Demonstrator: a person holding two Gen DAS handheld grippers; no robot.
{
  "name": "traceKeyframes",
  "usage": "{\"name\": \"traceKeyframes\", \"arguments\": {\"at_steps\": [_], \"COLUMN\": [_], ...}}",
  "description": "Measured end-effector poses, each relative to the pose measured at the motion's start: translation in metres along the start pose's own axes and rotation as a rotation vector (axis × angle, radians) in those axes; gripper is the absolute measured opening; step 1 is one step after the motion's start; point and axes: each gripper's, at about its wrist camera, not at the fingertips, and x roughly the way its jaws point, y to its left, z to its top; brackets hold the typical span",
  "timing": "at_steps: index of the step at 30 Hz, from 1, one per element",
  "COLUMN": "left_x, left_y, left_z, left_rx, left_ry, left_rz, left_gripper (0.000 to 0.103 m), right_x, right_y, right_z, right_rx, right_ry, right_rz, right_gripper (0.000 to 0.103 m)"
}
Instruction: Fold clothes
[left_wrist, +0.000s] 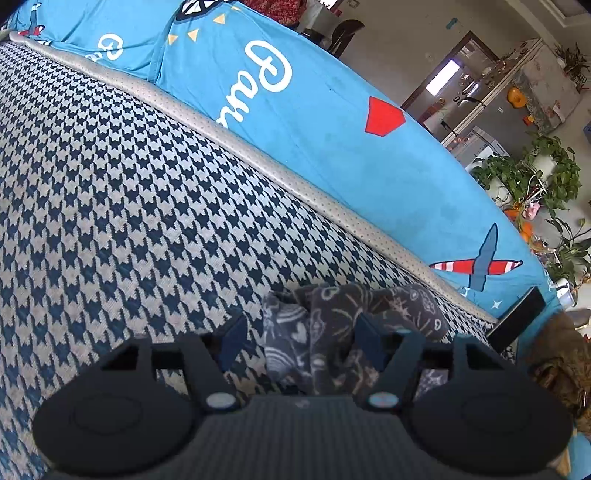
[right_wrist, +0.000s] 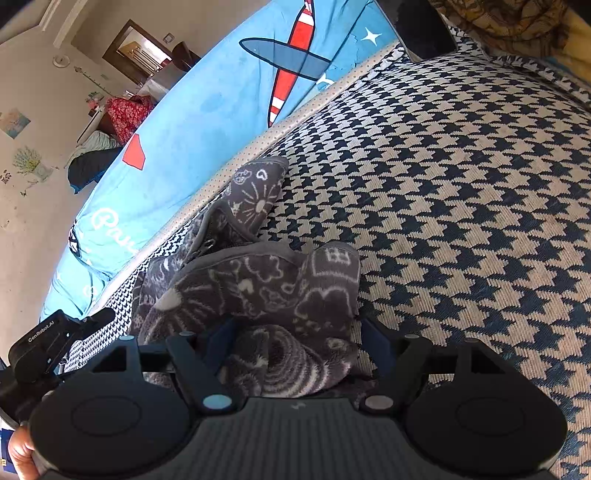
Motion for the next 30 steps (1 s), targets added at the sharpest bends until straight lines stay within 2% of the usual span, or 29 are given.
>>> {"name": "traceKeyframes", "arguments": {"at_steps": [4,11,15,16,18,20,22,23,24,25,30], "left_x": [0.008,0.037,0.06,0.064,0.069,0.07,0.065,0.062,0.057,0.051,0.019], "left_y": [-0.009,-0.015,-0.017,-0.019,-0.022,-0.026,-0.031,-0.034,-0.038,-0.043,-0.062], "left_z": [-0.009,-0.013,-0.025,-0.029,-0.035,-0.034,-0.032,-0.03,-0.026,-0.022,-0.008], "left_rx": [-0.002,-0.072,-0.146,-0.153,-0.15,-0.148,-0.138,-0.129,-0.11,-0.088,0.029], "left_ry": [0.048,0.124,0.213,0.224,0.23,0.233,0.212,0.196,0.172,0.146,-0.003], "left_rz": [-0.032,-0.052,-0.098,-0.101,-0.101,-0.108,-0.112,-0.112,-0.108,-0.099,-0.033], "left_gripper": [0.07,0.073,0.073,0.071,0.06,0.039,0.029,0.024,0.023,0.021,0.02], "right_x": [0.004,0.002,0.0,0.0,0.001,0.002,0.004,0.004,0.004,0.005,0.001], "right_y": [0.004,0.0,-0.006,-0.008,-0.011,-0.014,-0.016,-0.015,-0.013,-0.012,0.004], "right_z": [-0.002,-0.001,-0.003,-0.003,-0.003,-0.003,-0.004,-0.005,-0.005,-0.006,-0.007], "right_rx": [0.002,0.001,0.025,0.033,0.049,0.064,0.078,0.072,0.067,0.061,-0.023], "right_ry": [0.001,-0.001,0.01,0.013,0.018,0.022,0.019,0.018,0.017,0.016,-0.041], "right_rz": [-0.005,-0.015,-0.003,0.005,0.019,0.034,0.052,0.06,0.069,0.078,0.098], "right_gripper": [0.075,0.076,0.076,0.076,0.076,0.076,0.076,0.072,0.065,0.062,0.025]}}
